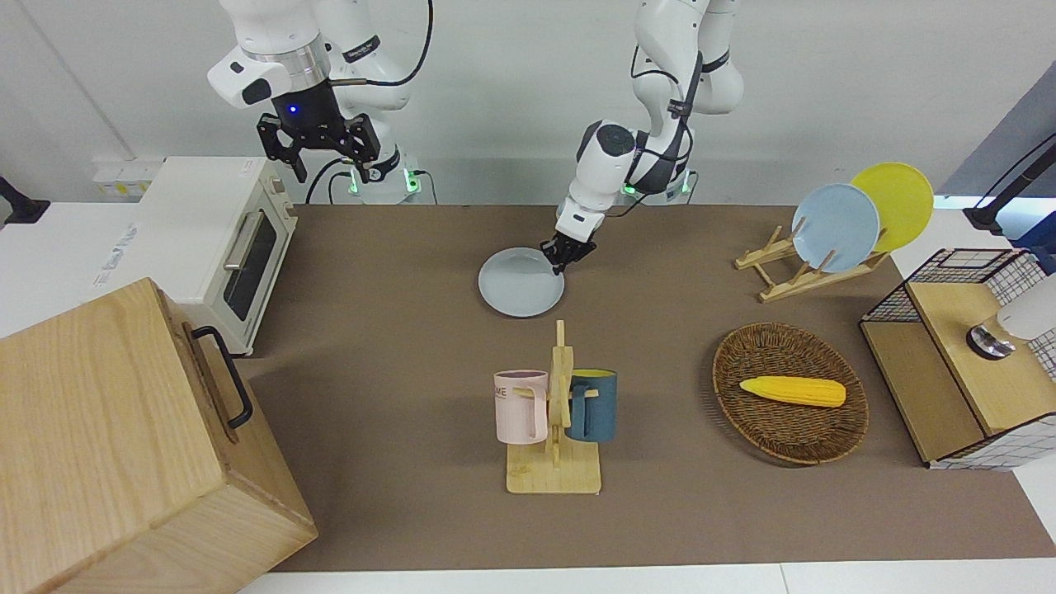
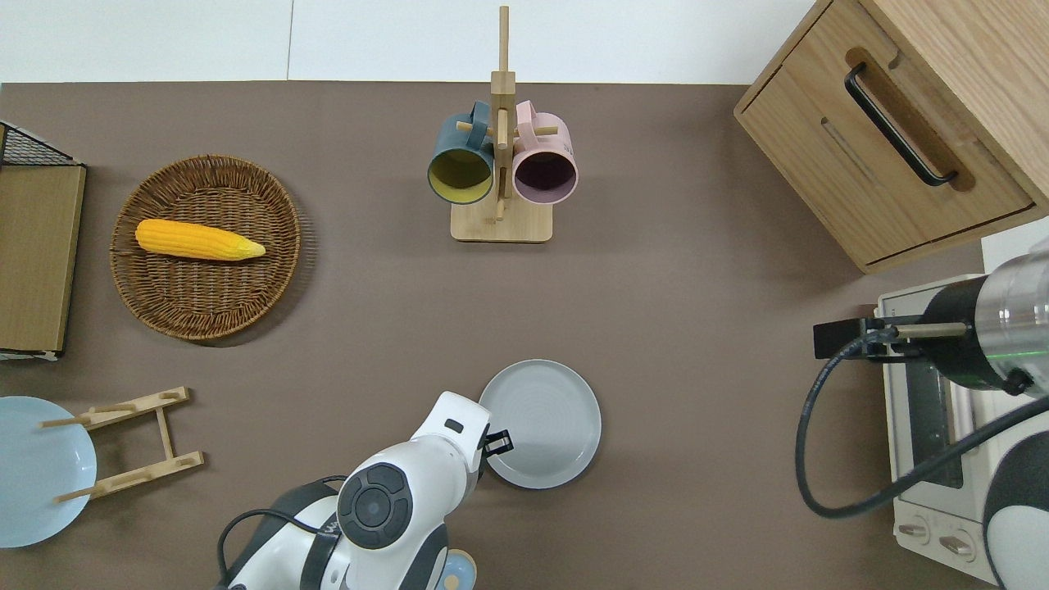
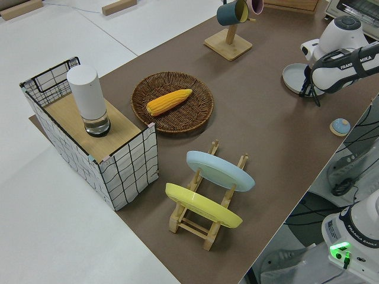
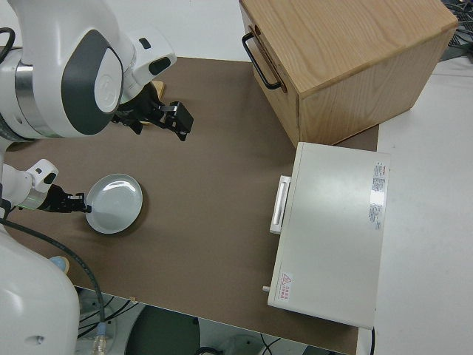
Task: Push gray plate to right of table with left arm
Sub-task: 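Keep pushing the gray plate with the left gripper toward the toaster oven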
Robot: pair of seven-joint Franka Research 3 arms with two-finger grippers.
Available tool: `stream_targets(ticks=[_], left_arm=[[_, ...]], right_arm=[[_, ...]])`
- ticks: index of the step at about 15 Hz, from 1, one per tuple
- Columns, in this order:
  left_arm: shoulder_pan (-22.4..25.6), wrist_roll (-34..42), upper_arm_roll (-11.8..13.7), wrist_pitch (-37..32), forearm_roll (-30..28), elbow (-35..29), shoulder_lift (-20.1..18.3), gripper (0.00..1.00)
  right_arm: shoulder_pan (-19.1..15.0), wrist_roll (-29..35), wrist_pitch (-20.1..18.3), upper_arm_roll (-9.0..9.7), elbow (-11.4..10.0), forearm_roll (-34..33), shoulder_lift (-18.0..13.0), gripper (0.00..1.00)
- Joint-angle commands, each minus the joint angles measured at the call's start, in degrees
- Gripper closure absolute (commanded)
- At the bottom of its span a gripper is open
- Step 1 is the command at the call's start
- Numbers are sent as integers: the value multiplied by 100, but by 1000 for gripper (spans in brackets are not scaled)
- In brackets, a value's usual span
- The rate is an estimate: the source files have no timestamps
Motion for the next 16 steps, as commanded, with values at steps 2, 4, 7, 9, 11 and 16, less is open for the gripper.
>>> stream_targets(ticks=[2,4,7,9,11,16], left_arm=[[-614,-75,247,103,-89,307,461,1000],[-738,-75,309,199,-90,413,558,1000],[-870,-232,362,226,-90,545,655,1000],[-1045,-434,493,269,-90,685,760,1000],[-1204,-505,608,296,-90,782,866,1000],[-1450,-663,881,296,-90,1045,1024,1000]], right_arm=[[-141,59,1,83,-156,123,-157,5],[-141,59,1,83,-156,123,-157,5],[-141,59,1,83,-156,123,-157,5],[-149,59,1,83,-156,123,-157,5],[-141,59,1,83,-156,123,-157,5],[-141,59,1,83,-156,123,-157,5]])
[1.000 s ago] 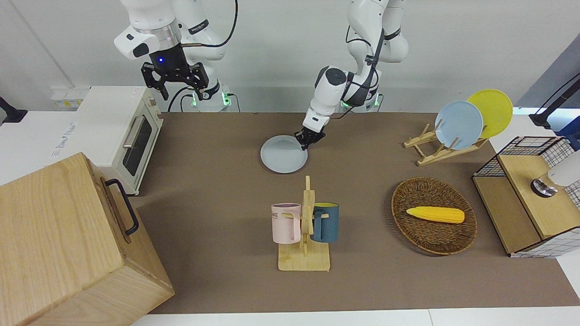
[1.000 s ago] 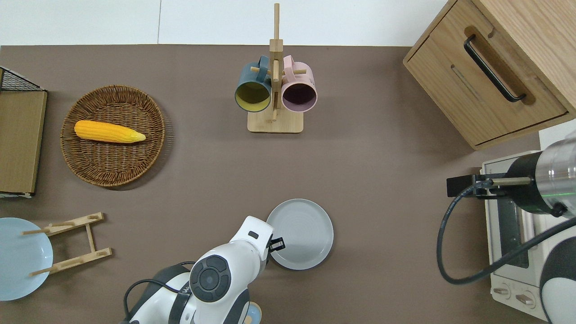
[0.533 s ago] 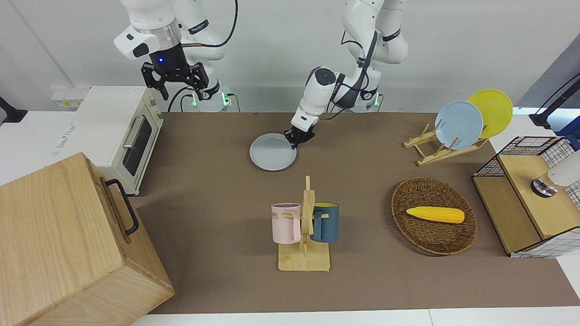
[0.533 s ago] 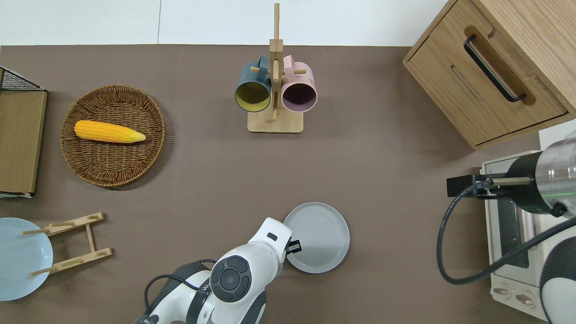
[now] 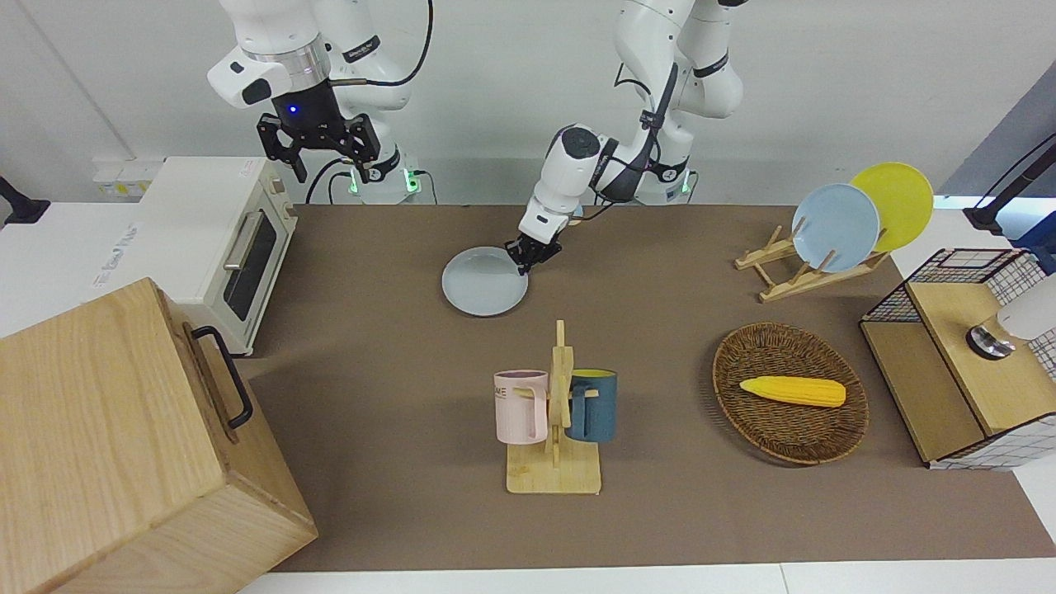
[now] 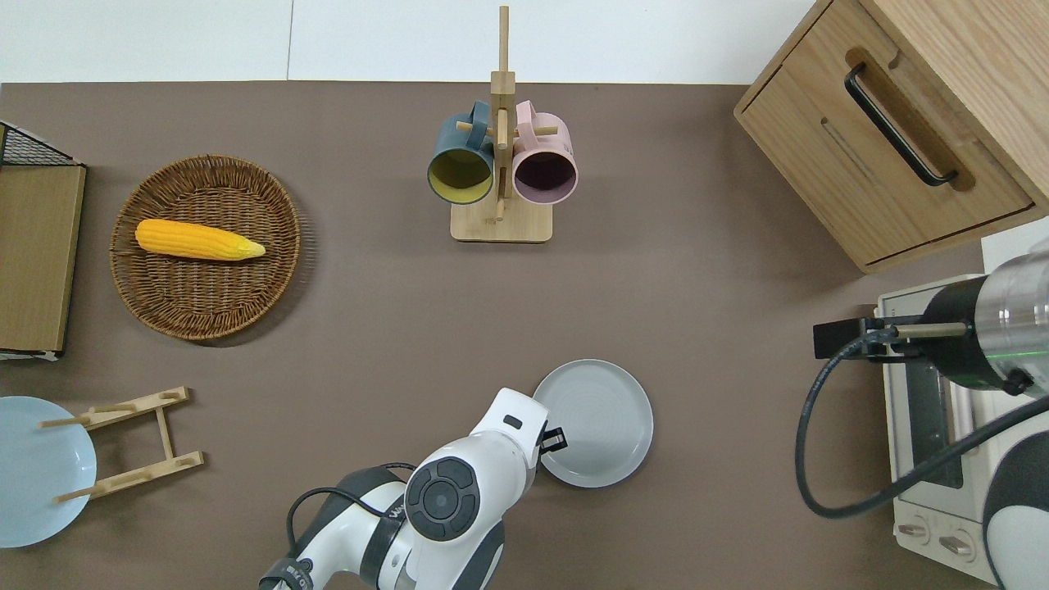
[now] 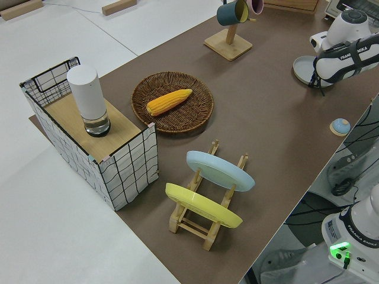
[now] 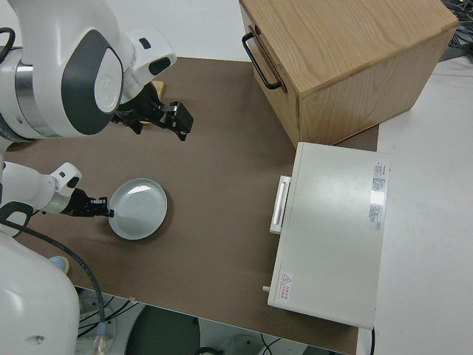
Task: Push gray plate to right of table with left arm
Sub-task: 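Keep pushing the gray plate with the left gripper toward the toaster oven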
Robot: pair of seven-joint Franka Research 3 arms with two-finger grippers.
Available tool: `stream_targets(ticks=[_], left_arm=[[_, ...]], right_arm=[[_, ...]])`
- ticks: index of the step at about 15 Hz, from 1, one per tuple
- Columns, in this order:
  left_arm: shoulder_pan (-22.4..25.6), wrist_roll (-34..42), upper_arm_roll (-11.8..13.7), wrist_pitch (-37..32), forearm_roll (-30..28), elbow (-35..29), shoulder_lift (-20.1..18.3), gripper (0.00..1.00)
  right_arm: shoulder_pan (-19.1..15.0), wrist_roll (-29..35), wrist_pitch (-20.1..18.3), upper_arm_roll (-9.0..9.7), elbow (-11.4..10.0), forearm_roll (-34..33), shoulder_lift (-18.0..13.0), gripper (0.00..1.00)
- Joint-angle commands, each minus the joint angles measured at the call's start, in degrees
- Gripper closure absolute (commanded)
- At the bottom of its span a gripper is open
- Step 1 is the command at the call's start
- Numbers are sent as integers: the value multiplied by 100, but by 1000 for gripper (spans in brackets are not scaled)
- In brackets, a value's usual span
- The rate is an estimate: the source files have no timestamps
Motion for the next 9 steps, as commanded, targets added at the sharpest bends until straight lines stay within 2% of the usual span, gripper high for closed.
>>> stream_targets(ticks=[1,7,8,9], left_arm=[[-234,-296,188,138,-87,360,400,1000],[-357,-691,179,208,-78,484,524,1000],[-358,-736,179,200,-78,484,524,891],[-349,-675,179,200,-61,484,524,691]], right_arm=[[-141,59,1,83,-156,123,-157,5],[-141,59,1,83,-156,123,-157,5],[-141,59,1,83,-156,123,-157,5],[-141,59,1,83,-156,123,-157,5]])
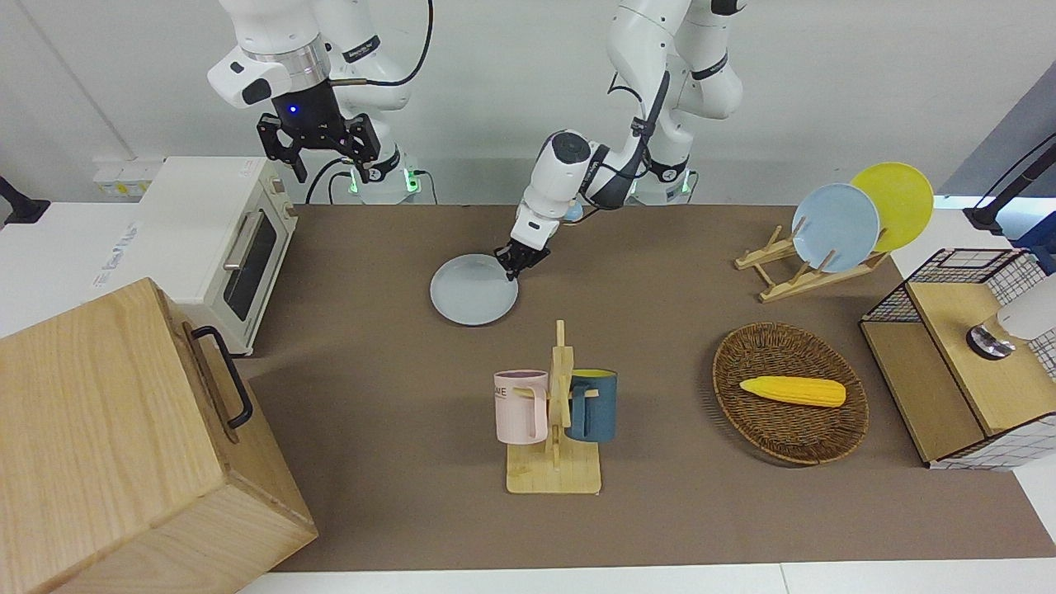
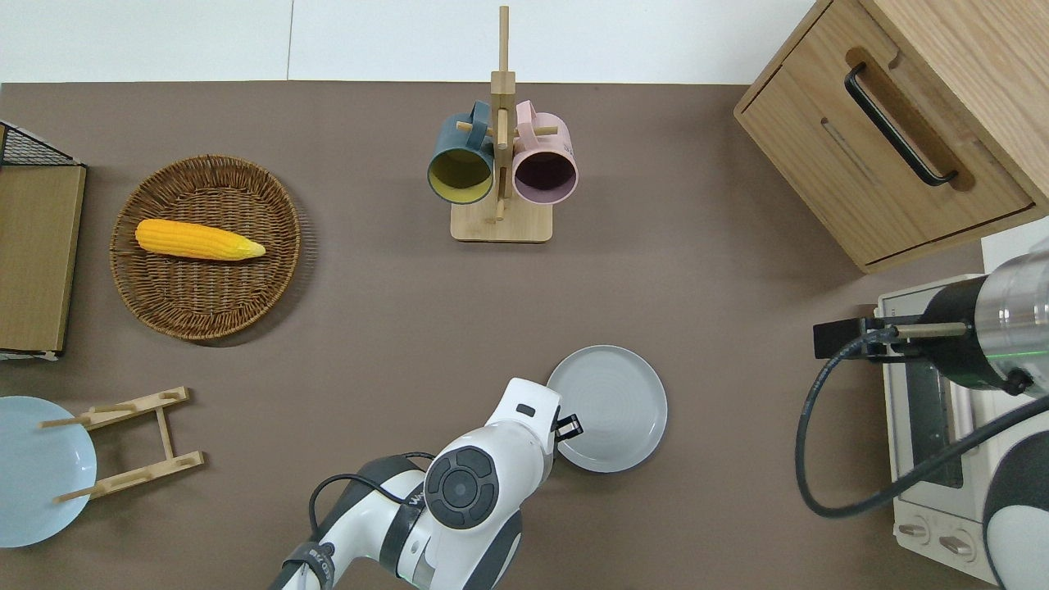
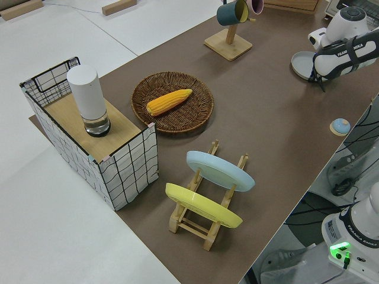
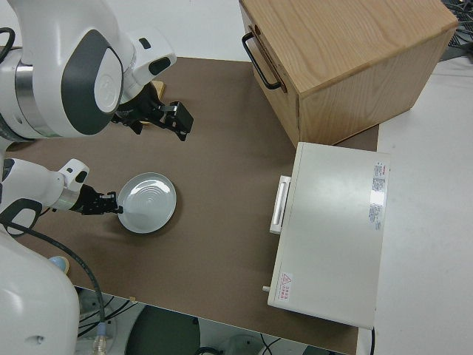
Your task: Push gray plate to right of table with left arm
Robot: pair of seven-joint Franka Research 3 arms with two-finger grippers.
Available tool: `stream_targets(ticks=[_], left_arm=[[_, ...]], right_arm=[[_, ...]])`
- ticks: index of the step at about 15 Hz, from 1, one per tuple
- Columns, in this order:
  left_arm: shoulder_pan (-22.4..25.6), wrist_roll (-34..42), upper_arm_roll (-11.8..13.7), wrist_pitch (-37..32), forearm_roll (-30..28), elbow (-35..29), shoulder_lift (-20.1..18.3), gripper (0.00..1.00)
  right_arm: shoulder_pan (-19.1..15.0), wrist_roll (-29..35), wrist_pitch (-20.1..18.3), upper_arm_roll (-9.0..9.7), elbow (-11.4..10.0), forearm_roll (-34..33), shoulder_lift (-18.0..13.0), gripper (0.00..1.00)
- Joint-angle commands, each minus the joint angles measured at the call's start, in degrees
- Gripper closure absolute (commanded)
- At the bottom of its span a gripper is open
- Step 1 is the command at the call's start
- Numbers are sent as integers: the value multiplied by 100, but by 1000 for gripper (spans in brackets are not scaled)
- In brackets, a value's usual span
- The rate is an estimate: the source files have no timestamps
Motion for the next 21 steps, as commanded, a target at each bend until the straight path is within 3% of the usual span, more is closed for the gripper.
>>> stream_targets(ticks=[1,4,6,11,18,21], left_arm=[[-169,-39,95,89,-34,114,200,525],[-108,-21,104,2,1,114,130,196],[-64,-21,104,-103,1,114,16,103],[191,224,200,-744,1,158,-362,26],[463,1507,1166,-3160,97,1185,-608,17],[516,2043,1536,-3986,816,1642,-652,13]], right_arm=[[-141,59,1,83,-156,123,-157,5],[-141,59,1,83,-156,123,-157,5],[-141,59,1,83,-156,123,-157,5],[-141,59,1,83,-156,123,-157,5],[-141,59,1,83,-156,123,-157,5],[-141,59,1,83,-156,123,-157,5]])
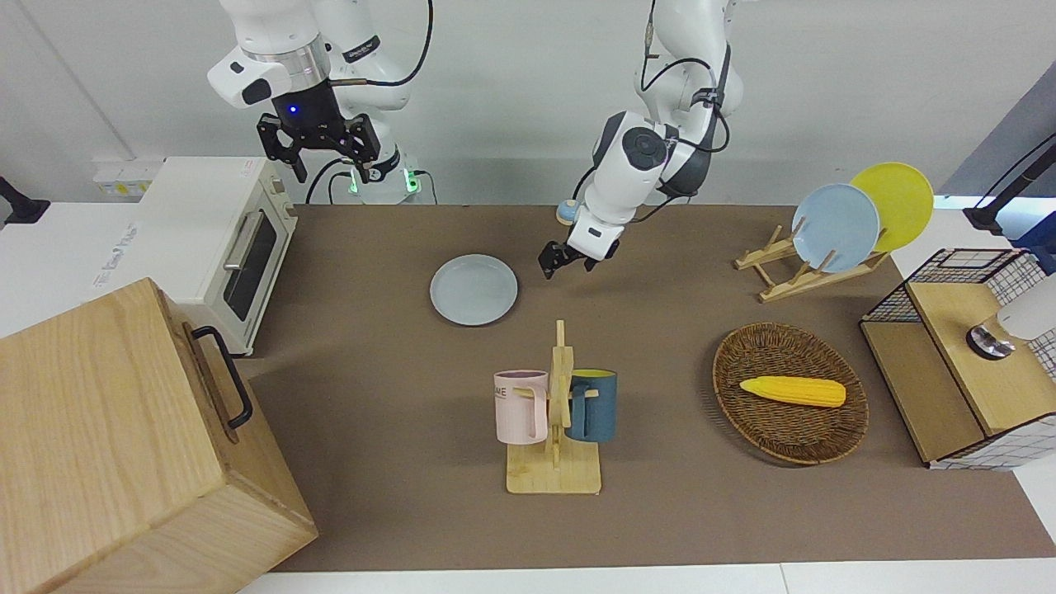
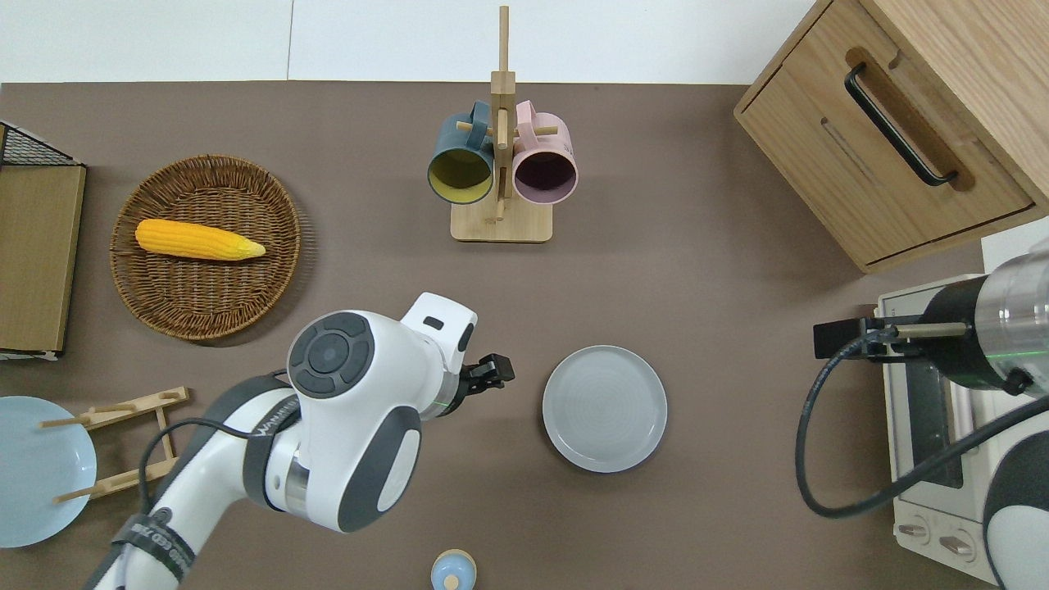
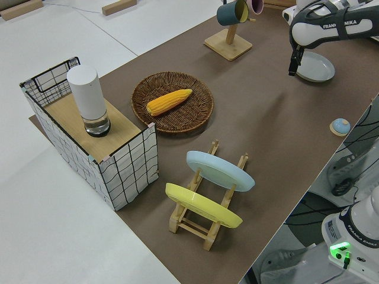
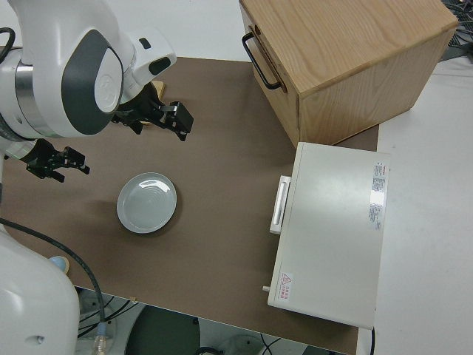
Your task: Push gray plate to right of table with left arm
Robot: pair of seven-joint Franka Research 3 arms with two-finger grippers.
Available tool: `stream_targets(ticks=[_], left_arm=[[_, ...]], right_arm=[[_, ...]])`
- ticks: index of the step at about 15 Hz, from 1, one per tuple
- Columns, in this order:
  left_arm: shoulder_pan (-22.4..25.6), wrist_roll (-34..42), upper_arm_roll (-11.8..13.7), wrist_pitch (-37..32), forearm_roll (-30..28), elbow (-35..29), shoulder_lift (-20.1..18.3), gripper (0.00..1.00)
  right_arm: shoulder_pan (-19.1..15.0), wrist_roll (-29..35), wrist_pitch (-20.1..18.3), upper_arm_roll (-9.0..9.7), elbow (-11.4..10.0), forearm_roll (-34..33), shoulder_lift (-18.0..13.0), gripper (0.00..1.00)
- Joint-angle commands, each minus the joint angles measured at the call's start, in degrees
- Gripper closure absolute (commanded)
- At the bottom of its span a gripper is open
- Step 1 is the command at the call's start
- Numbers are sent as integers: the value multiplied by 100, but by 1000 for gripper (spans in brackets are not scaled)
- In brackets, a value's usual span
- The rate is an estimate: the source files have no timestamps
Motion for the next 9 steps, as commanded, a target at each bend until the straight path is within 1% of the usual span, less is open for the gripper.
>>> stream_targets(ticks=[1,3,5,6,7,9], left_arm=[[233,699,266,-1050,672,566,-34,13],[532,1139,293,-1446,690,733,-148,13],[699,1587,494,-1693,699,778,-253,11],[796,1772,547,-1807,717,839,-289,11],[1005,1948,539,-1965,821,952,-324,11],[1375,2361,443,-2229,1216,1155,-394,11]], right_arm=[[-141,59,1,83,-156,123,-157,5],[-141,59,1,83,-156,123,-157,5],[-141,59,1,83,-156,123,-157,5],[-141,59,1,83,-156,123,-157,5],[-141,59,1,83,-156,123,-157,5],[-141,59,1,83,-156,123,-157,5]])
